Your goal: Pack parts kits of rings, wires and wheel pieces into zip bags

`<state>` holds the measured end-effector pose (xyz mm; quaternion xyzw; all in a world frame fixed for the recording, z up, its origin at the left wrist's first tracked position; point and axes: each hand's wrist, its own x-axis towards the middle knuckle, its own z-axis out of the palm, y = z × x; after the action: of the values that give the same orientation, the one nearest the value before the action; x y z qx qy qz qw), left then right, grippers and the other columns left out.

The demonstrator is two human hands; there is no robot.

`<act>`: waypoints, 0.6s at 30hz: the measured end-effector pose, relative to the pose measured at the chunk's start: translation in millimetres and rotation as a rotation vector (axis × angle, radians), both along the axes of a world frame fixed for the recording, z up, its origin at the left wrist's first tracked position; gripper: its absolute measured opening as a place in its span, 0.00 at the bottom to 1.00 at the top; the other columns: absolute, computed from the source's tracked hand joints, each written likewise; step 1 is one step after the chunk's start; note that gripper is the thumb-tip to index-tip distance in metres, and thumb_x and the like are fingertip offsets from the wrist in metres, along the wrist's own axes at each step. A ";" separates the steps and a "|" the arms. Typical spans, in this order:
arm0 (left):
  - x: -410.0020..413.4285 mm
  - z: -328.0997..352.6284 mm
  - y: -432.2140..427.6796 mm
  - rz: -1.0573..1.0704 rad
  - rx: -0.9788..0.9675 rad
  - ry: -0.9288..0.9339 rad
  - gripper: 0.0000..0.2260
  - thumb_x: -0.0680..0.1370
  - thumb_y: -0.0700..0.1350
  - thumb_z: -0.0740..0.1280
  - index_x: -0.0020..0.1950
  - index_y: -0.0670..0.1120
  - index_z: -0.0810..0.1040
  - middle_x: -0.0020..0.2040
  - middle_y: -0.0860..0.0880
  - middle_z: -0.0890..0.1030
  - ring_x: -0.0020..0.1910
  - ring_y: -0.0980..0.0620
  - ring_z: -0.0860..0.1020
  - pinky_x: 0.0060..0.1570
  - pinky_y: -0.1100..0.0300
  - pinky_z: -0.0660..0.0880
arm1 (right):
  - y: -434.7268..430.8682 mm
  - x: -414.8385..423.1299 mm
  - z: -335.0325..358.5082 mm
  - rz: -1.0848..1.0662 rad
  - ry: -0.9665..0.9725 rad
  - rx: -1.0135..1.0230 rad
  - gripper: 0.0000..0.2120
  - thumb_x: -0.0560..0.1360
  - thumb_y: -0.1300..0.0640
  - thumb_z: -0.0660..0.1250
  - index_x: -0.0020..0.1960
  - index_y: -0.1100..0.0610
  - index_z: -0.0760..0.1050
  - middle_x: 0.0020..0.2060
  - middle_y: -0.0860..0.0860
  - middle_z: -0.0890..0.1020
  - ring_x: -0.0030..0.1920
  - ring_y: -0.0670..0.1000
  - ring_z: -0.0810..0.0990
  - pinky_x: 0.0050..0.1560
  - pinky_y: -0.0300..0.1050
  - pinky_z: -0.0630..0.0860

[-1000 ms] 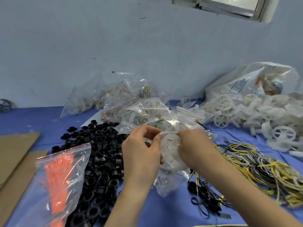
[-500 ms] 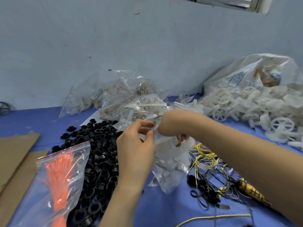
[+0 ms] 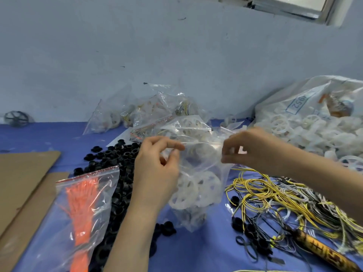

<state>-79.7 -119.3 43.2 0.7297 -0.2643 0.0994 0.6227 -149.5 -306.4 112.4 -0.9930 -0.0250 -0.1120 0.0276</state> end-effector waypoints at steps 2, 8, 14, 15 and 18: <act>-2.3 4.3 2.2 -0.142 0.157 -0.036 0.10 0.71 0.61 0.68 0.41 0.56 0.80 0.67 0.61 0.65 0.50 0.70 0.72 0.46 0.82 0.65 | 4.9 0.6 -0.6 -0.034 -0.172 0.190 0.07 0.71 0.52 0.72 0.38 0.53 0.80 0.24 0.37 0.76 0.29 0.35 0.74 0.33 0.28 0.67; 3.3 -0.1 5.1 -0.132 0.323 -0.203 0.09 0.72 0.50 0.74 0.34 0.52 0.78 0.69 0.61 0.66 0.53 0.67 0.72 0.50 0.79 0.63 | 6.0 1.5 -1.2 -0.084 -0.304 0.505 0.14 0.66 0.36 0.68 0.44 0.45 0.79 0.37 0.41 0.79 0.29 0.38 0.75 0.36 0.36 0.70; -4.4 8.4 16.6 -0.181 0.473 -0.238 0.09 0.71 0.51 0.74 0.34 0.53 0.77 0.56 0.58 0.76 0.49 0.63 0.73 0.47 0.76 0.65 | -15.9 17.5 -6.9 -0.220 0.130 0.379 0.08 0.74 0.63 0.67 0.39 0.52 0.80 0.29 0.44 0.81 0.25 0.47 0.79 0.28 0.34 0.71; -4.0 8.6 23.0 -0.172 0.514 -0.240 0.08 0.72 0.51 0.73 0.35 0.50 0.79 0.50 0.56 0.78 0.44 0.62 0.73 0.44 0.74 0.66 | -21.3 17.1 -7.8 -0.255 0.112 0.467 0.08 0.75 0.64 0.65 0.41 0.55 0.79 0.32 0.46 0.82 0.26 0.49 0.80 0.26 0.35 0.71; -4.2 8.8 41.3 -0.157 0.565 -0.221 0.05 0.75 0.49 0.71 0.40 0.49 0.81 0.38 0.53 0.78 0.40 0.59 0.73 0.39 0.69 0.68 | -29.2 4.0 -8.1 -0.168 0.152 0.589 0.15 0.74 0.69 0.60 0.50 0.52 0.77 0.51 0.48 0.81 0.28 0.49 0.80 0.26 0.38 0.73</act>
<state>-83.9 -78.0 52.1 0.8360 -0.4029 0.0523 0.3688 -145.5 -335.6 104.3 -0.9464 0.0926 -0.0416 0.3065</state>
